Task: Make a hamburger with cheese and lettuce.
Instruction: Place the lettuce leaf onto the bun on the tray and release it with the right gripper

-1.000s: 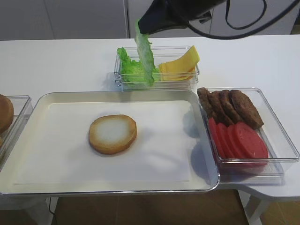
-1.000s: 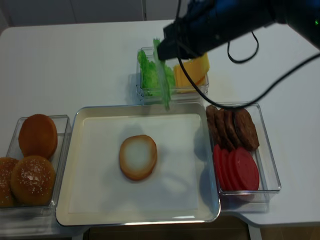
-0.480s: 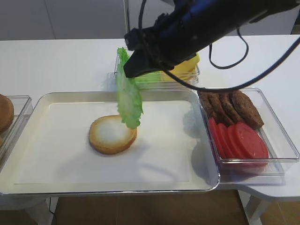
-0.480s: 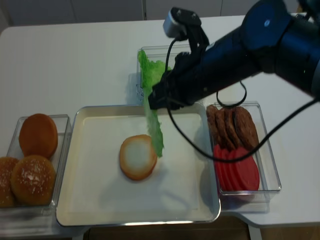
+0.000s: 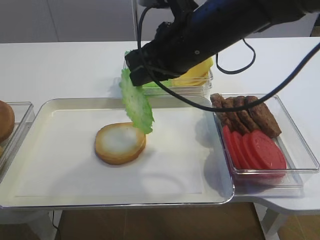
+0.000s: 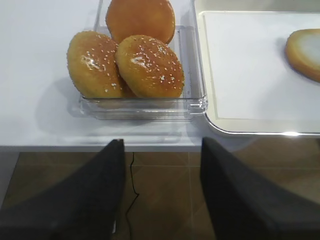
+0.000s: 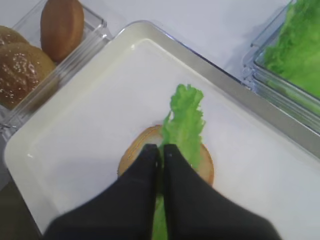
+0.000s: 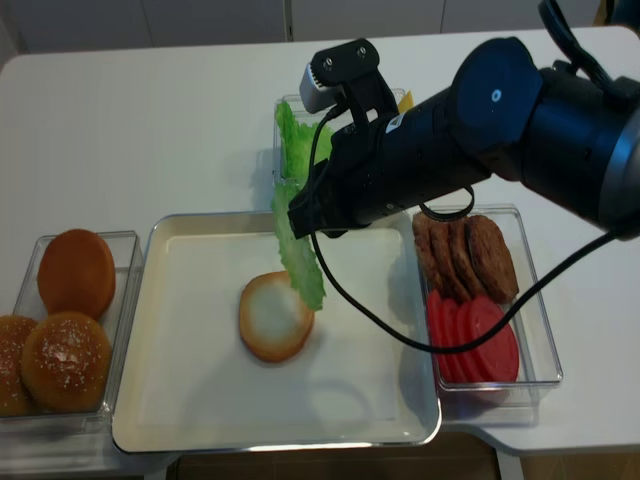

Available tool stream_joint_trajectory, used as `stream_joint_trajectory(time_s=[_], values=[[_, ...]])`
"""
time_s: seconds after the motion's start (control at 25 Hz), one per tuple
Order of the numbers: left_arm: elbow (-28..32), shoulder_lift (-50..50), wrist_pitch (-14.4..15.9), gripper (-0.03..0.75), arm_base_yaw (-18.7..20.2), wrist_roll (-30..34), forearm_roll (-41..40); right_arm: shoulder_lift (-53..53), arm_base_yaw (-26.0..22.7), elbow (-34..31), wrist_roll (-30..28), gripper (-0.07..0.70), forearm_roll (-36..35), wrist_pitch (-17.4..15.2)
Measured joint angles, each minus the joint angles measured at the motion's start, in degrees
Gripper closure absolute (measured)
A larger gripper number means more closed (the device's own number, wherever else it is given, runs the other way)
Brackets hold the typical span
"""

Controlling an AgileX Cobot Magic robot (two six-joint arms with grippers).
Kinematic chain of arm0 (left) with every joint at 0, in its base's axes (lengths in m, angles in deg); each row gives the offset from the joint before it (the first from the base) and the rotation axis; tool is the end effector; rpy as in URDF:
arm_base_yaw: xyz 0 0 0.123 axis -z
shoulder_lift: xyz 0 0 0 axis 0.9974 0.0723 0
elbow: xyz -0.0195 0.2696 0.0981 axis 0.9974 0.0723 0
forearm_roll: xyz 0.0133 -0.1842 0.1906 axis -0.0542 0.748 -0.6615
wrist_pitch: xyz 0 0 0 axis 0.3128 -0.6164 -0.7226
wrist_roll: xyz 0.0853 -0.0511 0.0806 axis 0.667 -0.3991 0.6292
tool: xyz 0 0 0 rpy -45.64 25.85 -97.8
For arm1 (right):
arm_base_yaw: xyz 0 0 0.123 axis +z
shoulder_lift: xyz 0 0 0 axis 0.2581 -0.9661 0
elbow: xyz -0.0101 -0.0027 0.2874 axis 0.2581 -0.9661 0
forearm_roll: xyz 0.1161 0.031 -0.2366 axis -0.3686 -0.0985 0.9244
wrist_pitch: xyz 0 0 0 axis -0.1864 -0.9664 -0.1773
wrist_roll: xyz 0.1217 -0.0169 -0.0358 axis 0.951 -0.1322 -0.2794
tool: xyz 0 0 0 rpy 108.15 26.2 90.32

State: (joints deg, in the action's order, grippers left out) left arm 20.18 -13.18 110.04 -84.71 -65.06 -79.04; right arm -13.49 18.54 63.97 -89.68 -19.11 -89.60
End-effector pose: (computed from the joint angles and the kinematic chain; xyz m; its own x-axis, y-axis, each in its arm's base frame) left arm 0.0267 0.0089 0.2517 -0.5519 -0.1220 -0.8250 -0.1158 0.9909 -0.0691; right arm 0.3027 0.2663 0.2672 -0.6146 -0.3504 -0.7067 -0.7266 0.6002 0.3343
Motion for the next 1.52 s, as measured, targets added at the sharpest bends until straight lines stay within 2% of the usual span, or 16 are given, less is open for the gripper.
stream_joint_trajectory(time_s=[0.28,0.56,1.52], values=[[0.0,0.0,0.0,0.353,0.0,0.0,0.0,-1.81,0.0,0.0,0.0,0.615,3.18,0.92],[0.0,0.0,0.0,0.353,0.0,0.0,0.0,-4.49,0.0,0.0,0.0,0.615,3.06,1.08],[0.0,0.0,0.0,0.353,0.0,0.0,0.0,-6.52,0.0,-0.04,-0.53,0.615,-9.07,0.9]])
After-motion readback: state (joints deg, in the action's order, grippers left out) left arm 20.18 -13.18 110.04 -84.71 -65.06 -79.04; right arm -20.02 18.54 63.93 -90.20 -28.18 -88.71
